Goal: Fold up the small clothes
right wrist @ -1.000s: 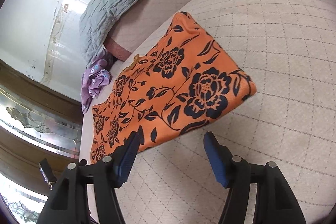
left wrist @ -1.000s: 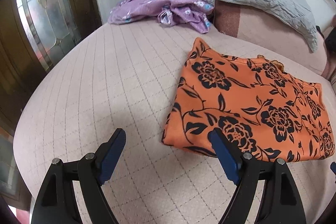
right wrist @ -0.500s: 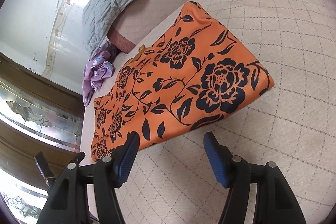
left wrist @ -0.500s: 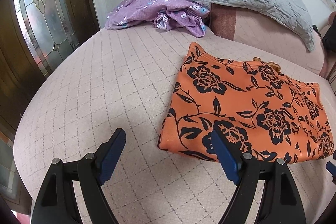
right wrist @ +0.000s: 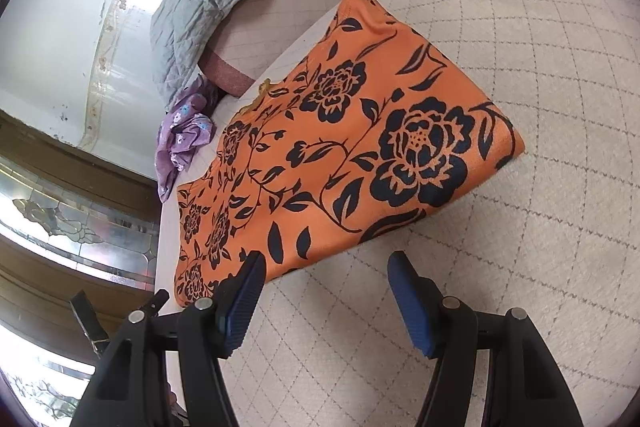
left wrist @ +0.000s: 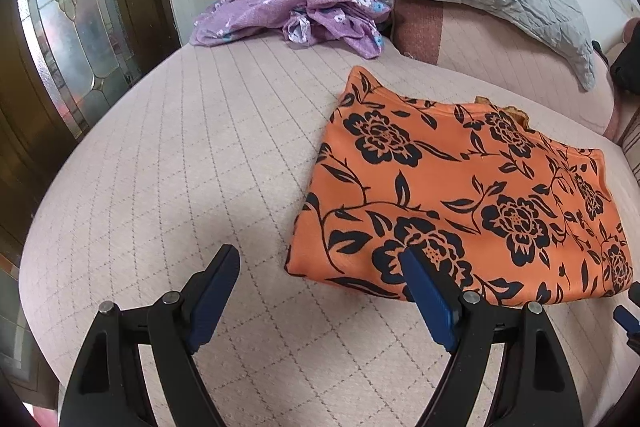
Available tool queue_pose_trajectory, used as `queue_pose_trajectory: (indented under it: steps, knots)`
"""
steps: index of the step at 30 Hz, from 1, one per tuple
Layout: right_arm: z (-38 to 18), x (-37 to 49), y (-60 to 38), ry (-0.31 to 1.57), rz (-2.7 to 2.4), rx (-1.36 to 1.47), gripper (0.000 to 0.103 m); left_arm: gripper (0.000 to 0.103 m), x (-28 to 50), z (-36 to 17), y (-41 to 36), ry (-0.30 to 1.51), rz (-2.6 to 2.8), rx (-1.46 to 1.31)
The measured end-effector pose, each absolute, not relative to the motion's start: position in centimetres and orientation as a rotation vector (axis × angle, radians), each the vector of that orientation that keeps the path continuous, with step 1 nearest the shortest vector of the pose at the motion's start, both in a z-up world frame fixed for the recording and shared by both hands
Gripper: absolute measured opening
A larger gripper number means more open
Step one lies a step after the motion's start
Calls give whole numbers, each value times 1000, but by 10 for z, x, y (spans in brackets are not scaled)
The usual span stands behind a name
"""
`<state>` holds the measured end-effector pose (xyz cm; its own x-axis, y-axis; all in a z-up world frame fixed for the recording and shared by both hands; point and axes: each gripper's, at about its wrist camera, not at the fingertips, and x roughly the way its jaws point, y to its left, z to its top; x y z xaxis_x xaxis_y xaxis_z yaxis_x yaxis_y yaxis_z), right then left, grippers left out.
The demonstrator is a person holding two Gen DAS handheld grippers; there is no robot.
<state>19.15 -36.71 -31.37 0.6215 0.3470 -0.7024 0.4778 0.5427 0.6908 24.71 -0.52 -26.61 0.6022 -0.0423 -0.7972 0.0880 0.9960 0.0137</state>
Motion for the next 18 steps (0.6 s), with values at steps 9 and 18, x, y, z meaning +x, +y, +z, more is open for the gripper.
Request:
queue_pose_trajectory:
  steps: [9, 18]
  knots:
    - [-327, 189, -373, 956, -108, 1104, 67, 84, 259, -287, 4, 1091, -173, -148]
    - [-353, 190, -390, 914, -138, 1252, 67, 84, 292, -311, 13, 1163, -180, -319]
